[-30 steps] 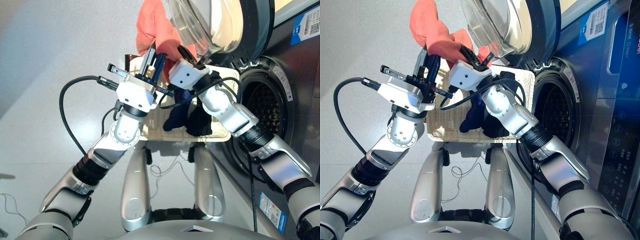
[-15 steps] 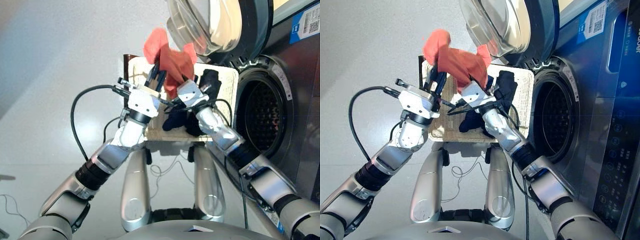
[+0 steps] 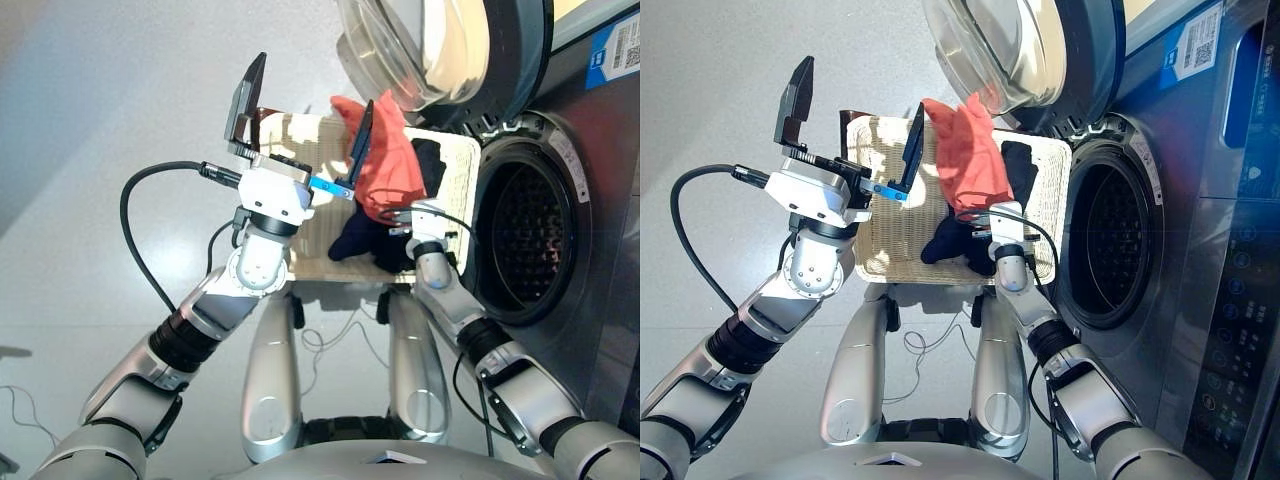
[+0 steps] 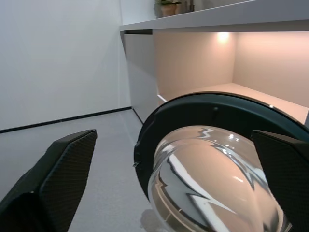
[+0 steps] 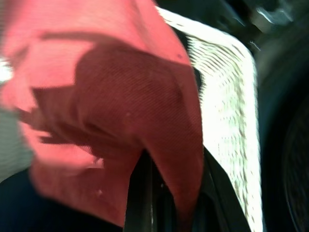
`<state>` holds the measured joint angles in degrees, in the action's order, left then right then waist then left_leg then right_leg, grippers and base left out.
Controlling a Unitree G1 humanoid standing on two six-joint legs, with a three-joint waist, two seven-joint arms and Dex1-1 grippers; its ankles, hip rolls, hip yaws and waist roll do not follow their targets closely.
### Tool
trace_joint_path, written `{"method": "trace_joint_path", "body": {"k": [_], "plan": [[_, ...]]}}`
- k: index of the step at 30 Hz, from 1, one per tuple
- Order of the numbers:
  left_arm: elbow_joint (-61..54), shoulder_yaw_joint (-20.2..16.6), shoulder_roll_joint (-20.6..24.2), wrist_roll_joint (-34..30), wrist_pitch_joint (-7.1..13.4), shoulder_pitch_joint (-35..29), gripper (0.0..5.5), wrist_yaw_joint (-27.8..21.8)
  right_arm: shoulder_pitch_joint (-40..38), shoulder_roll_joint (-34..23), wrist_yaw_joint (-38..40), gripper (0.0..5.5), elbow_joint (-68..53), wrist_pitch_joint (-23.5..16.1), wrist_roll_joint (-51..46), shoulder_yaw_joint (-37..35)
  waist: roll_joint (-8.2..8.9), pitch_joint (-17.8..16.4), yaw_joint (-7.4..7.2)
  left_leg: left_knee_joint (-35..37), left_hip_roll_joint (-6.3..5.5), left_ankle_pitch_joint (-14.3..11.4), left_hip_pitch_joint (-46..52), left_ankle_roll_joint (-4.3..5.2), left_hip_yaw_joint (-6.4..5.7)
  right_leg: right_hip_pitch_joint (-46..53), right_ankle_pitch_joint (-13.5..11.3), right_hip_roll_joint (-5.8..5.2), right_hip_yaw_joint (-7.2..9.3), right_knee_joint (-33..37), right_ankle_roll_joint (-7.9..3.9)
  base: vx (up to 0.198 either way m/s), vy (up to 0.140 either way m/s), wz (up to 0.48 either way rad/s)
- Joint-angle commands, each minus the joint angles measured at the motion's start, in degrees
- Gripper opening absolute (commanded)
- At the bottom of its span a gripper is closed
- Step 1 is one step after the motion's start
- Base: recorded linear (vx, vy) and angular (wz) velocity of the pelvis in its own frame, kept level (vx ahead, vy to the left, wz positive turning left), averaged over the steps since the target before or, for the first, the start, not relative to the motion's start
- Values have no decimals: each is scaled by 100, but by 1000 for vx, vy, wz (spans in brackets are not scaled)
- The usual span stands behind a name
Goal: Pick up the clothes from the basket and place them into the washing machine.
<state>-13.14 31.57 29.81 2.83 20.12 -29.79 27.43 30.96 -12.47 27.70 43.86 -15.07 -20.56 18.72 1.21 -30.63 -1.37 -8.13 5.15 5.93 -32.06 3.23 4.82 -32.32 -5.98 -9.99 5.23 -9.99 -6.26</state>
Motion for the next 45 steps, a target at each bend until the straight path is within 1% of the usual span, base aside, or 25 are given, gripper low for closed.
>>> {"method": "trace_joint_path", "body": {"k": [1, 3, 4, 6, 7, 9, 14, 17, 21, 22, 23, 25, 26, 27, 30, 31, 32, 33, 34, 35, 36, 37, 38, 39, 45], "plan": [[-822, 74, -23, -54, 409, -43, 550, 151, 110, -14, 568, 0, 8, -449, -641, -517, -273, 83, -55, -255, -90, -318, 14, 117, 130, -147, 203, -179, -251, -144, -224, 0, 0, 0], [-823, 124, -44, -23, 400, -37, 550, 180, 183, -16, 773, 0, 268, -533, -869, -744, -283, 83, -51, -281, -92, -383, 57, 119, 122, -102, 254, -176, -243, -163, -229, 0, 0, 0], [-829, 123, -47, -8, 392, -71, 550, 196, 253, -20, 828, 0, 381, -548, -953, -829, -285, 83, -56, -277, -98, -341, 6, 113, 125, -149, 205, -179, -247, -146, -227, 0, 0, 0], [-840, 139, -55, 4, 376, -95, 550, 228, 360, -53, 988, 0, 686, -580, -1121, -1004, -288, 83, -57, -293, -105, -354, -7, 108, 125, -158, 200, -183, -252, -147, -228, 0, 0, 0], [-844, 172, -64, 10, 368, -87, 550, 262, 437, -96, 1115, 0, 936, -597, -1238, -1143, -299, 83, -46, -317, -104, -416, 34, 113, 120, -109, 253, -184, -245, -166, -238, 0, 0, 0], [-843, 209, -81, 52, 354, -178, 550, 275, 629, -182, 1221, 0, 1339, -559, -1450, -1315, -304, 83, -44, -333, -117, -378, -43, 101, 108, -164, 204, -191, -263, -150, -233, 0, 0, 0], [-835, 337, -119, 192, 345, -339, 550, 266, 963, -560, 1441, 0, 2390, -445, -2060, -1812, -349, 83, -8, -424, -137, -446, -101, 97, 68, -169, 256, -210, -252, -208, -239, 0, 0, 0], [-809, 375, -165, 432, 360, -337, 550, 203, 1132, -743, 1528, 0, 2628, -453, -2413, -1984, -362, 83, 7, -520, -159, -455, -248, 99, 27, -271, 252, -211, -279, -242, -240, 0, 0, 0], [-678, 467, -258, 884, 336, -190, 550, 28, 1380, -1015, 1593, 0, 2746, -571, -2951, -2149, -386, 83, 35, -711, -192, -504, -557, 95, 3, -557, 278, -207, -323, -395, -229, 0, 0, 0], [-667, 486, -285, 960, 317, -110, 550, -3, 1408, -1084, 1618, 0, 2771, -622, -3129, -2220, -394, 83, 37, -808, -198, -600, -599, 106, -5, -597, 352, -203, -339, -479, -230, 0, 0, 0], [-657, 491, -273, 988, 298, -110, 550, -20, 1495, -1166, 1646, 0, 2781, -644, -3219, -2250, -403, 83, 33, -846, -205, -557, -741, 96, -7, -738, 307, -201, -359, -511, -216, 0, 0, 0], [-633, 480, -271, 1055, 271, -64, 550, -44, 1638, -1336, 1662, 0, 2817, -669, -3345, -2282, -416, 83, 40, -993, -195, -596, -978, 96, -13, -979, 331, -201, -404, -654, -202, -32, 13, 32], [-633, 477, -272, 1113, 269, 7, 550, -54, 1645, -1419, 1697, 0, 2826, -668, -3379, -2273, -419, 83, 45, -1143, -182, -701, -1074, 107, -8, -1072, 424, -189, -422, -796, -202, -52, 1, 54], [-644, 444, -251, 1146, 250, 2, 550, -57, 1713, -1506, 1693, 0, 2830, -657, -3434, -2292, -418, 83, 45, -1224, -182, -669, -1263, 99, -7, -1253, 385, -194, -432, -857, -193, -54, -3, 63], [-693, 372, -206, 1208, 221, 110, 550, -76, 1835, -1759, 1724, 0, 2824, -686, -3583, -2310, -434, 83, 55, -1517, -150, -811, -1619, 106, -12, -1620, 501, -164, -482, -1152, -179, -43, 1, 55], [-696, 329, -183, 1236, 217, 127, 550, -93, 1879, -1844, 1719, 0, 2853, -683, -3646, -2345, -438, 83, 56, -1599, -145, -798, -1786, 99, -14, -1780, 475, -163, -498, -1208, -164, 0, 0, 0], [-696, 322, -174, 1259, 215, 175, 550, -98, 1912, -1916, 1700, 0, 2863, -712, -3736, -2364, -454, 83, 69, -1708, -145, -885, -1862, 103, -22, -1875, 551, -143, -528, -1329, -168, -60, 4, 11], [-694, 292, -150, 1275, 216, 172, 550, -89, 1971, -2002, 1707, 0, 2846, -716, -3774, -2359, -448, 83, 71, -1741, -141, -839, -1997, 92, -27, -2005, 500, -153, -530, -1349, -156, 0, 0, 0], [-682, 274, -142, 1298, 208, 224, 550, -81, 1987, -2059, 1709, 0, 2851, -736, -3818, -2365, -462, 83, 71, -1821, -138, -957, -2000, 113, -66, -2018, 611, -130, -572, -1440, -171, 0, 0, 0], [-705, 232, -126, 1319, 208, 239, 550, -87, 2044, -2146, 1685, 0, 2844, -749, -3881, -2369, -480, 83, 69, -1903, -118, -925, -2198, 102, -20, -2215, 583, -131, -573, -1511, -151, 0, 0, 0], [-724, 179, -99, 1322, 206, 236, 550, -82, 2121, -2214, 1673, 0, 2849, -753, -3934, -2389, -496, 83, 75, -1935, -109, -902, -2318, 96, -18, -2355, 557, -134, -588, -1550, -142, -79, 13, 67], [-752, 161, -70, 1354, 224, 290, 550, -87, 2184, -2313, 1652, 0, 2827, -788, -3981, -2367, -514, 83, 90, -2005, -90, -967, -2384, 105, -12, -2441, 620, -131, -607, -1643, -146, 0, 0, 0], [-767, 127, -52, 1373, 218, 322, 550, -98, 2222, -2381, 1637, 0, 2816, -777, -3981, -2340, -525, 83, 99, -2072, -92, -1039, -2418, 125, -38, -2478, 690, -119, -643, -1713, -160, 0, 0, 0], [-795, 85, -34, 1392, 218, 324, 550, -120, 2318, -2480, 1610, 0, 2785, -748, -3947, -2283, -551, 83, 91, -2137, -79, -989, -2615, 113, 17, -2680, 639, -119, -650, -1759, -136, 0, 0, 0], [-931, -107, 127, 1335, 201, 485, 550, -98, 2622, -3097, 1624, 0, 2655, -797, -3806, -2163, -618, 83, 61, -2422, -10, -1064, -3095, 102, 69, -3254, 709, -63, -735, -2078, -110, -14, 5, -5]]}}
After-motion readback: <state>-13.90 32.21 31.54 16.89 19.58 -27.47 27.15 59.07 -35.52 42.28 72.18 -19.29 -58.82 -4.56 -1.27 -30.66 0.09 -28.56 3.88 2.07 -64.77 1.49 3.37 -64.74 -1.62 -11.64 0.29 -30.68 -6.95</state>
